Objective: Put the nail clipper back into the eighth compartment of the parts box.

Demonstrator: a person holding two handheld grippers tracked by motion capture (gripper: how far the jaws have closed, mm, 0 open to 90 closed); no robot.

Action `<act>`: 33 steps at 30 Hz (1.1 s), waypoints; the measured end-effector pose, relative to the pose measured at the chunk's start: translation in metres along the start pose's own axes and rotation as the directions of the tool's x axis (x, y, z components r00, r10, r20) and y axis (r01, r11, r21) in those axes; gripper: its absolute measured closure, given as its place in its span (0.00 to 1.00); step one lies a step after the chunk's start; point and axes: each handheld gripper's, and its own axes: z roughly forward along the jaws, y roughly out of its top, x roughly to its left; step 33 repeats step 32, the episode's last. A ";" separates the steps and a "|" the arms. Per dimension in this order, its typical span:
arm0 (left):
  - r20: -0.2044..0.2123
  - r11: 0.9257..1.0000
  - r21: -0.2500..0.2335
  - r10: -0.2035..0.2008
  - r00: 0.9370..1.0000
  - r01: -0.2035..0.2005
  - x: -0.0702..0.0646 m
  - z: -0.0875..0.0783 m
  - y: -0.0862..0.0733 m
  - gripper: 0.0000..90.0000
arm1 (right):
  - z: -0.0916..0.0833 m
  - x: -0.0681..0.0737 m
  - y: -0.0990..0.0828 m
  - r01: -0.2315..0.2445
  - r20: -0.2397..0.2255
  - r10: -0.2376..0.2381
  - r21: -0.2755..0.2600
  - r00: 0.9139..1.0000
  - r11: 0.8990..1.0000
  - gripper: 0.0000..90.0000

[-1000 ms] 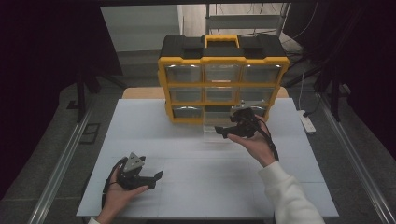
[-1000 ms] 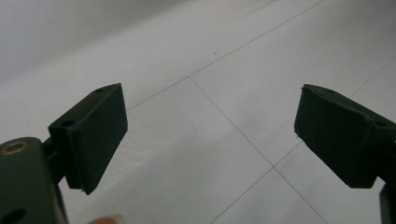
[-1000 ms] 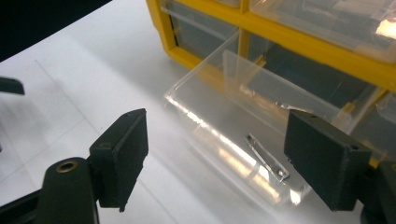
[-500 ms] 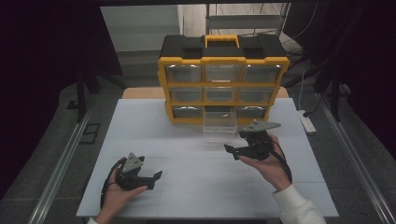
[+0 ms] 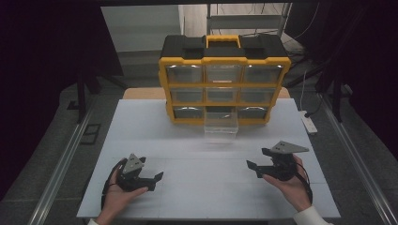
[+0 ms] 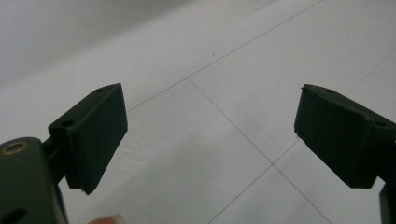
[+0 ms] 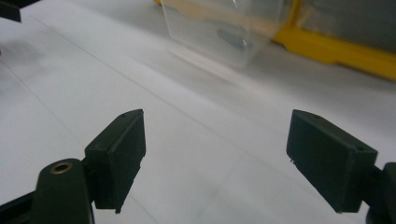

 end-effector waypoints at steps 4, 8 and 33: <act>0.000 1.000 0.005 0.000 1.000 0.000 0.001 0.001 0.000 0.11 | -0.007 -0.010 -0.018 -0.034 0.004 0.034 0.003 0.999 0.999 0.22; 0.002 1.000 0.002 -0.005 1.000 0.005 0.001 0.002 0.000 0.11 | -0.009 -0.018 -0.031 -0.051 0.016 0.051 0.003 0.999 0.999 0.22; 0.016 1.000 -0.006 0.004 1.000 -0.004 0.002 0.003 0.003 0.12 | -0.011 -0.017 -0.046 -0.028 0.004 0.028 -0.008 1.000 1.000 0.24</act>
